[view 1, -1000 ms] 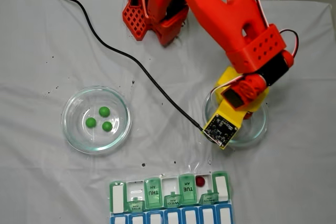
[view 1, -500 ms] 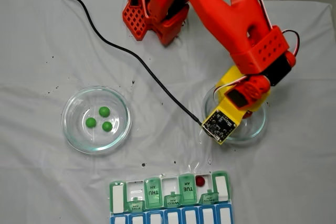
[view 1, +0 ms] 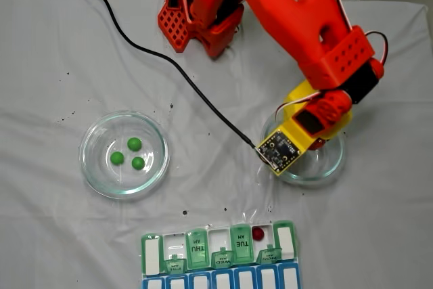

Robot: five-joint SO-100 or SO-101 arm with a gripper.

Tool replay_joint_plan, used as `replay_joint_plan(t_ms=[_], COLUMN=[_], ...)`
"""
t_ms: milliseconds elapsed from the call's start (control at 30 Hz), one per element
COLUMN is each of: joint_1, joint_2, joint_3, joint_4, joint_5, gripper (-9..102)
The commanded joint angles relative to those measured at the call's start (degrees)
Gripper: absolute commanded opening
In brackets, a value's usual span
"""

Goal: Sort medicines into box.

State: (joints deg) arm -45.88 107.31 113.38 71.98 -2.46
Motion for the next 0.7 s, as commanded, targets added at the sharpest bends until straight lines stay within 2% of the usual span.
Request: replay_joint_plan(t_ms=[0, 400, 667], joint_1=[-3.0, -5.1, -4.3], joint_2=[5.4, 1.4, -1.4], joint_3=[-1.5, -0.2, -0.3], joint_4=[1.7, 3.3, 1.8], joint_5=[0.6, 2.3, 2.5], gripper=[19, 15, 16])
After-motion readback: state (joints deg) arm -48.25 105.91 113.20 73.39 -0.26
